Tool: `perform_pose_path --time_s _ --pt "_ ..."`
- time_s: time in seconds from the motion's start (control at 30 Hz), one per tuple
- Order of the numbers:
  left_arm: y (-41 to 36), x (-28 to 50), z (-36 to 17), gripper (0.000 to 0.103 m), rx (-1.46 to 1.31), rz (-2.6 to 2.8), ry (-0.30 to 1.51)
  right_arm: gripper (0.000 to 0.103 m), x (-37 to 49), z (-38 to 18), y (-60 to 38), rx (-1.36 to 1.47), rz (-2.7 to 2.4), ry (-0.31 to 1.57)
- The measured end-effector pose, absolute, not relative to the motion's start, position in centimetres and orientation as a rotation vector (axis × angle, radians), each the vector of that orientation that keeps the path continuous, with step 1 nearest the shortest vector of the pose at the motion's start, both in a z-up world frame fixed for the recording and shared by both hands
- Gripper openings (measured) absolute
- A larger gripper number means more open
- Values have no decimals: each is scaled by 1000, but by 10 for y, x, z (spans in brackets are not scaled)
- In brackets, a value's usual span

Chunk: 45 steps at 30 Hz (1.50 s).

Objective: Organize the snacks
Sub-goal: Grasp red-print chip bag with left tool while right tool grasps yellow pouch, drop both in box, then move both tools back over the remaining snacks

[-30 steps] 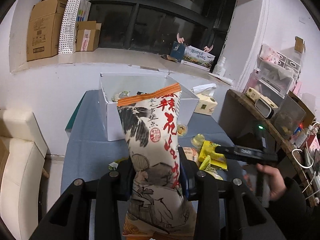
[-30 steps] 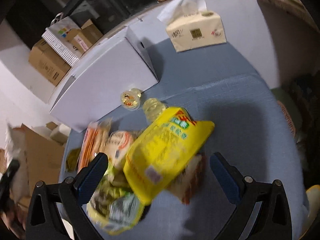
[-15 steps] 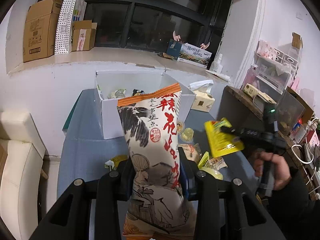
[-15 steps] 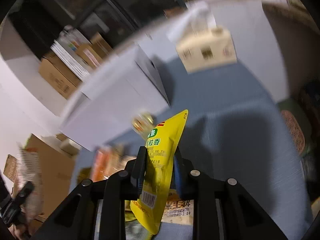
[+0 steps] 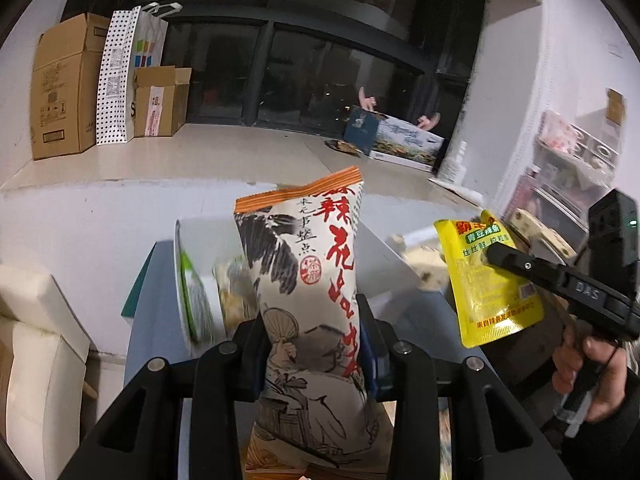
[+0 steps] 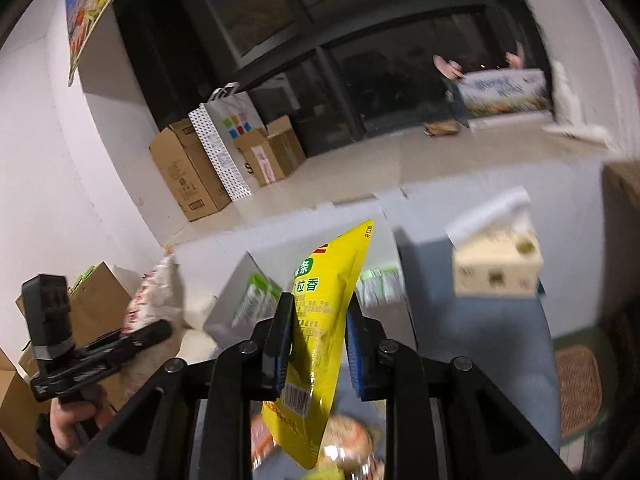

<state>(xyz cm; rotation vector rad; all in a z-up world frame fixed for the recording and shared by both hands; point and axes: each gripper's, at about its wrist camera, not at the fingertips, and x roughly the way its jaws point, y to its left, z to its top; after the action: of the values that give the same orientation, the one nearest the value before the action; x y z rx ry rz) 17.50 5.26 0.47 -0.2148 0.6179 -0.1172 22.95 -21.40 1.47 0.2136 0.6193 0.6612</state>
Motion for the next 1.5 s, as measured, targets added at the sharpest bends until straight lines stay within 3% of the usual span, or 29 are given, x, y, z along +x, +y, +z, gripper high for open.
perform_pose_path --time_s 0.23,0.3,0.33,0.37,0.4,0.43,0.47,0.73,1.1,1.5 --pt "61 263 -10 41 -171 -52 685 26 308 20 -161 99 635 668" --pt "60 277 -16 45 -148 -33 699 26 329 13 -150 77 609 701" --pt "60 284 -20 51 -136 -25 712 26 337 10 -146 70 613 713" --pt "61 292 -25 74 -125 -11 743 30 344 5 -144 64 627 736" --pt "62 299 -30 102 -124 0 773 38 352 0 -140 56 630 765" --pt "65 301 -34 103 -132 7 785 74 359 -7 -135 40 600 795" --pt "66 300 -36 103 -135 15 780 103 360 -11 -134 32 588 791" --pt "76 277 -33 103 -156 24 750 103 337 -10 -136 27 603 747" --pt "67 187 -5 103 -119 -46 648 103 262 10 -171 51 681 667" --pt "32 83 -32 103 -165 -198 678 103 141 -9 -229 92 683 563"
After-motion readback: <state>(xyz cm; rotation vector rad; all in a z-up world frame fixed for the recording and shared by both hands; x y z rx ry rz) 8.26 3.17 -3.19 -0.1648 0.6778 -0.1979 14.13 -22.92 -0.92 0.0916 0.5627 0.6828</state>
